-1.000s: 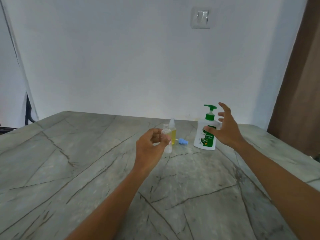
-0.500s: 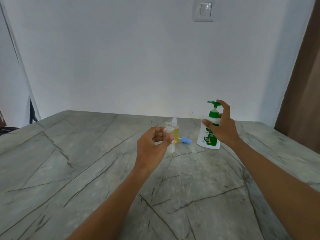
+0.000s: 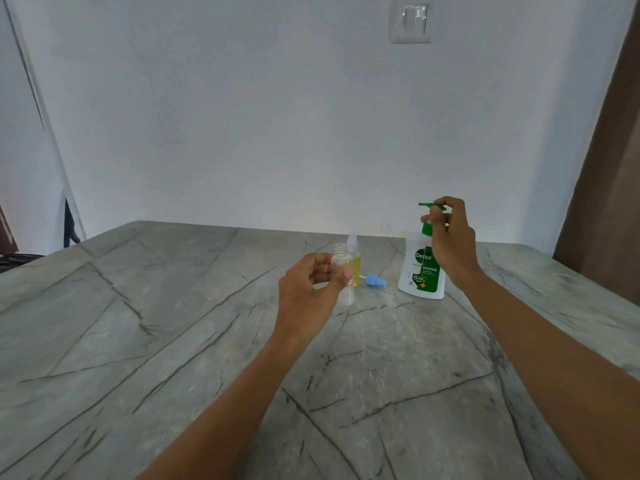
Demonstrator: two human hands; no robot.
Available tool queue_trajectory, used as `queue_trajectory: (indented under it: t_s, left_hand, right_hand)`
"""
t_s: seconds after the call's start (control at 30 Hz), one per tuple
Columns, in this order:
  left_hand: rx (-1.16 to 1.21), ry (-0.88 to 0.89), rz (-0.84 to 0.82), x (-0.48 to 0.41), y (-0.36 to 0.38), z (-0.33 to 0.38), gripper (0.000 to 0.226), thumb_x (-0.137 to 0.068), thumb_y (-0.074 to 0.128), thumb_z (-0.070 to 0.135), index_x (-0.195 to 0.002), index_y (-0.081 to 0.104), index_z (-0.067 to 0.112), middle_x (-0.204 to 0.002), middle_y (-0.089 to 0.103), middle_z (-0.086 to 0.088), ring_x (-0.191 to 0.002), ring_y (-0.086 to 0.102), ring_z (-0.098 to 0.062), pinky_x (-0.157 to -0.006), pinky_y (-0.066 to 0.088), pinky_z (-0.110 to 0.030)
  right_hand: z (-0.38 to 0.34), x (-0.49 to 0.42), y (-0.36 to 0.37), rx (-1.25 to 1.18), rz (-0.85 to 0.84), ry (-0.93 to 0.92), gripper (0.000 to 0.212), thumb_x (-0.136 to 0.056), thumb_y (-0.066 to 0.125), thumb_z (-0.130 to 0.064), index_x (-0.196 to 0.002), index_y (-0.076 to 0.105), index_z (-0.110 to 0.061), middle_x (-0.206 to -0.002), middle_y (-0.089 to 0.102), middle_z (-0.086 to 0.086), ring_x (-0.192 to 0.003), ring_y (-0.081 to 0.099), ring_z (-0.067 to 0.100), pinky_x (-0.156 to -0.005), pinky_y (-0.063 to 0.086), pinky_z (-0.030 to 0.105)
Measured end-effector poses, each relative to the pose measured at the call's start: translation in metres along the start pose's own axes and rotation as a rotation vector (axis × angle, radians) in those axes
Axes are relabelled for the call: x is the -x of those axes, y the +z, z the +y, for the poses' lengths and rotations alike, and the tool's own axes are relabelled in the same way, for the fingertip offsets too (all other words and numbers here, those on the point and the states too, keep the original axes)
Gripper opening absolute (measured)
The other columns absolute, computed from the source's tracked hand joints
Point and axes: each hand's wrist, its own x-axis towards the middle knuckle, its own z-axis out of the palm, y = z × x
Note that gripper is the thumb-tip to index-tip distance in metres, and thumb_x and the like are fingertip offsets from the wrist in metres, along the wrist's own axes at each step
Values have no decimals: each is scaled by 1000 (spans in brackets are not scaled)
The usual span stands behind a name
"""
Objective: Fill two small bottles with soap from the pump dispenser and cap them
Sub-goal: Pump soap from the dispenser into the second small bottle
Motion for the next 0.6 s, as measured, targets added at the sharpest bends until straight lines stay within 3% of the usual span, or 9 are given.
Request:
queue_trajectory:
  t_s: [0.23,0.37,0.6]
  left_hand:
    - [24,-8,-2,0,0,0,22,-82,78,26,-102,68,23,-91,73,8,-84,68,-1,-74,52,-11]
    - [16,-14,-3,1,0,0,23,-83,78,26,-103,68,24,-93,72,9,-85,67,0,-77,54,-13]
    - [15,-13,-6,1,0,1,21,-83,78,28,-101,67,27,-92,72,11,-85,67,2,-74,51,-10]
  right_hand:
    - [0,4,6,-13,33,-10,18,-104,34,-30,-118,46,-28,-105,69,-10,-92,64,11,-77,50,26]
    - [-1,5,8,-19,33,-3,18,-104,32,-31,-116,45,-30,-104,70,-10,-89,65,12,-74,51,28]
    - [-5,10,4,-65,-3,12,18,-104,32,-36,-117,44,-35,-102,69,-9,-84,63,7,-62,45,20]
